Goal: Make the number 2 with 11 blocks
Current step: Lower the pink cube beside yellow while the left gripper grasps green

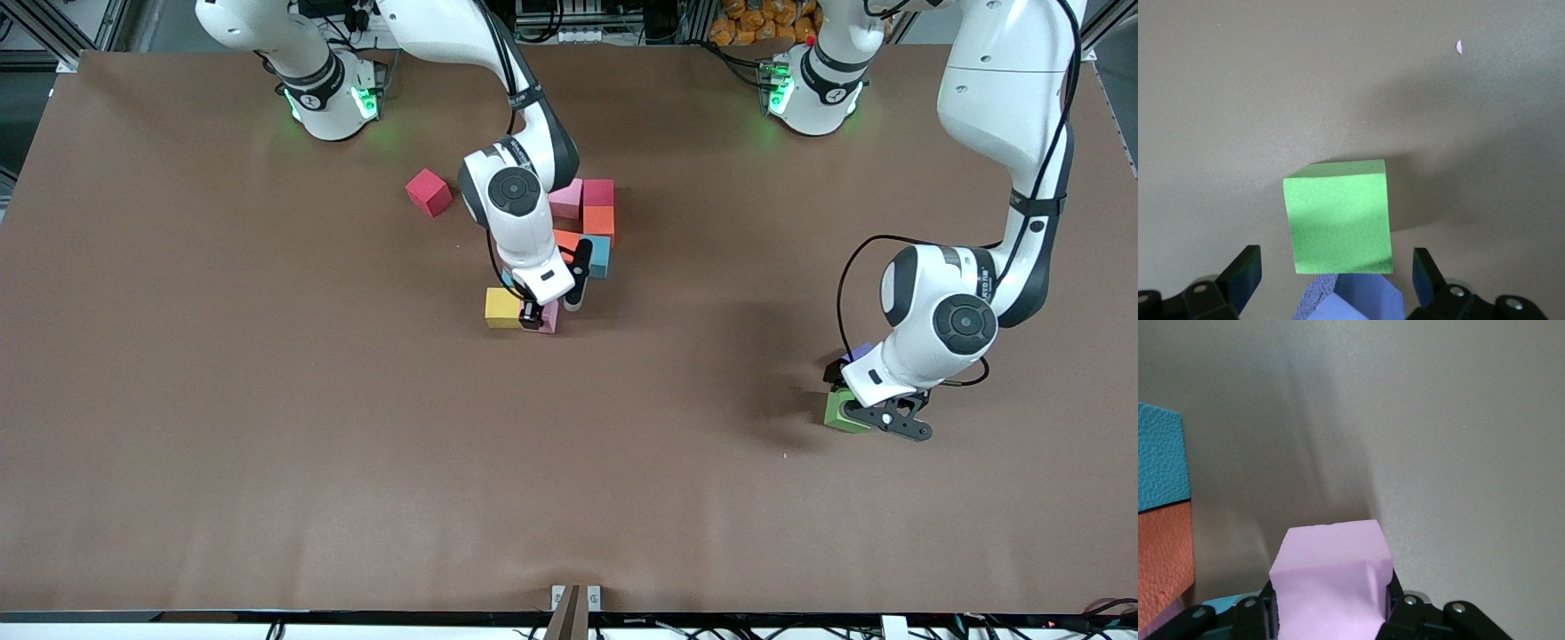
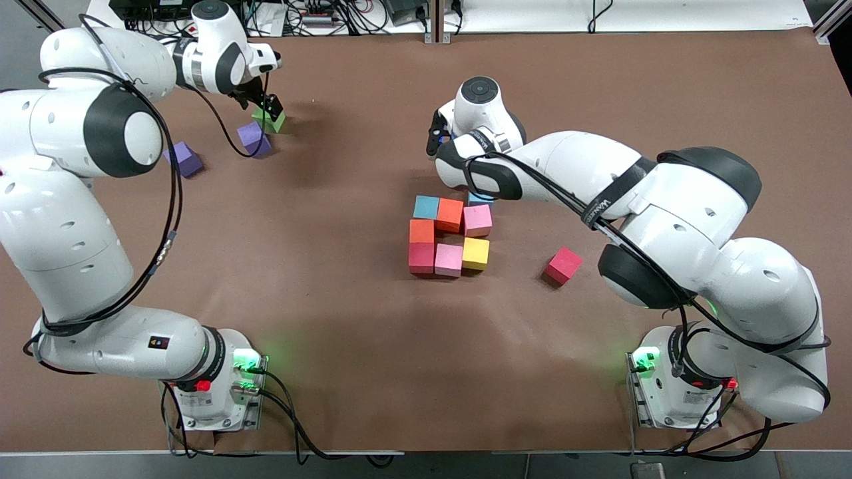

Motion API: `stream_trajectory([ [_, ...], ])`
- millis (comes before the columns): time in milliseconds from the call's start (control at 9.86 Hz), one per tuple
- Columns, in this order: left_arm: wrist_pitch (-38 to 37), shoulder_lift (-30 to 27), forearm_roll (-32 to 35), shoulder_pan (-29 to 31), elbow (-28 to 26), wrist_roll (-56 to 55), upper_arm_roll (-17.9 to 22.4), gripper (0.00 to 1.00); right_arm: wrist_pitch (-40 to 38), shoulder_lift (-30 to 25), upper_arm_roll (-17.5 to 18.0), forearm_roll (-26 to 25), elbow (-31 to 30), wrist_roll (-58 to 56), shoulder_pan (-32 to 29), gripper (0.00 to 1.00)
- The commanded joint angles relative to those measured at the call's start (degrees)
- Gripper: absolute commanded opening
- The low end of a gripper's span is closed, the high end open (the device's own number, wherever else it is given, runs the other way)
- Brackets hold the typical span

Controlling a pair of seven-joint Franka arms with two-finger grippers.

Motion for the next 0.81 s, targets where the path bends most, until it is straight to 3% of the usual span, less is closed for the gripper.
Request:
stream_trajectory([
  [0, 1.4, 1.8, 0.3, -0.1, 1.1, 0.7, 0.3, 1.00, 1.1, -0.1, -0.1, -0.3, -0.6, 1.7, 0.6, 0.26],
  [101, 1.6, 2.0, 0.3, -0.1, 1.4, 0.7, 0.3, 1.00, 1.1, 0.3, 0.0, -0.3, -0.6, 2.6, 0.6, 0.29],
  [203, 1.6, 2.5, 0.3, -0.1, 2.1, 0.9, 0.3, 1.00, 1.1, 0.4, 0.0, -0.3, -0.5, 3.8, 0.6, 0.87],
  [304, 1.6, 3.0, 0.3, -0.1, 2.9, 1.1, 0.3, 1.00, 1.1, 0.4, 0.1, -0.3, -0.4, 4.8, 0.6, 1.00],
  [710, 1.6, 4.6, 0.6, -0.1, 4.6, 1.2, 1.3, 1.00, -0.3, -0.8, 0.1, -0.3, 0.1, 4.6, 0.3, 1.00],
])
